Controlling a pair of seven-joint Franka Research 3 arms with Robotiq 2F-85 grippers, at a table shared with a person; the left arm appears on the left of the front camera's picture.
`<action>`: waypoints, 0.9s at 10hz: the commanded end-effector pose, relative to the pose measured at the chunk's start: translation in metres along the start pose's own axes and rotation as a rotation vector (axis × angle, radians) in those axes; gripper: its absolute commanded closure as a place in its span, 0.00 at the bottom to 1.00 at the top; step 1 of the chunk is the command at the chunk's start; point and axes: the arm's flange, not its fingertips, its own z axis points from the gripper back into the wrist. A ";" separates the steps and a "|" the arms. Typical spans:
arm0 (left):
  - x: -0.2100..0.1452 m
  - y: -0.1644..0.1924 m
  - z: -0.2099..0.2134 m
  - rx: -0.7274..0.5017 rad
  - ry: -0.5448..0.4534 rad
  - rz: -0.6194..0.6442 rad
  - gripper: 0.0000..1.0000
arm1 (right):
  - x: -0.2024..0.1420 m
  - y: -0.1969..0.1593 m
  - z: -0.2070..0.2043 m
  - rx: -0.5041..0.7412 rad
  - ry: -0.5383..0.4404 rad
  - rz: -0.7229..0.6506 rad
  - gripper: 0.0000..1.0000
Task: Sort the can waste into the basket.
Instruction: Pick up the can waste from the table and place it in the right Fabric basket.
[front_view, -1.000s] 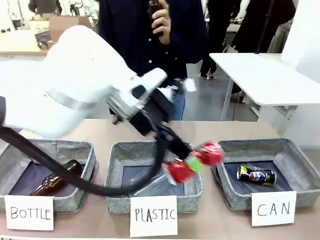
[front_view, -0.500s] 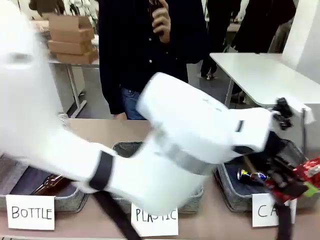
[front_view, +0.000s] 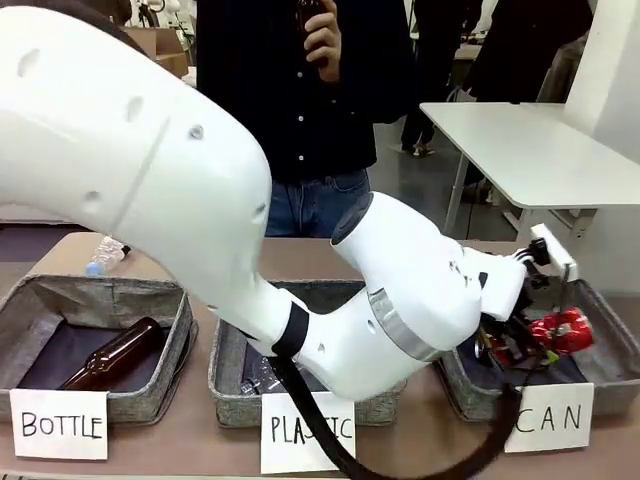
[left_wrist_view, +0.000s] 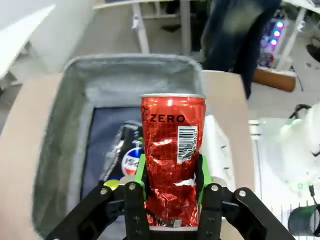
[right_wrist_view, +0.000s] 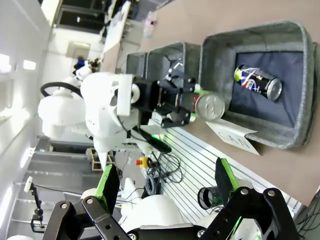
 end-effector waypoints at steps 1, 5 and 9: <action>0.062 0.020 -0.007 0.016 0.022 0.066 0.56 | 0.001 0.004 0.002 0.011 -0.013 -0.020 0.00; 0.061 0.043 -0.010 0.029 0.064 0.104 0.00 | 0.001 0.004 0.002 0.011 -0.013 -0.020 0.00; 0.057 0.041 0.001 0.041 0.070 0.128 0.00 | 0.001 0.004 0.002 0.011 -0.013 -0.020 0.00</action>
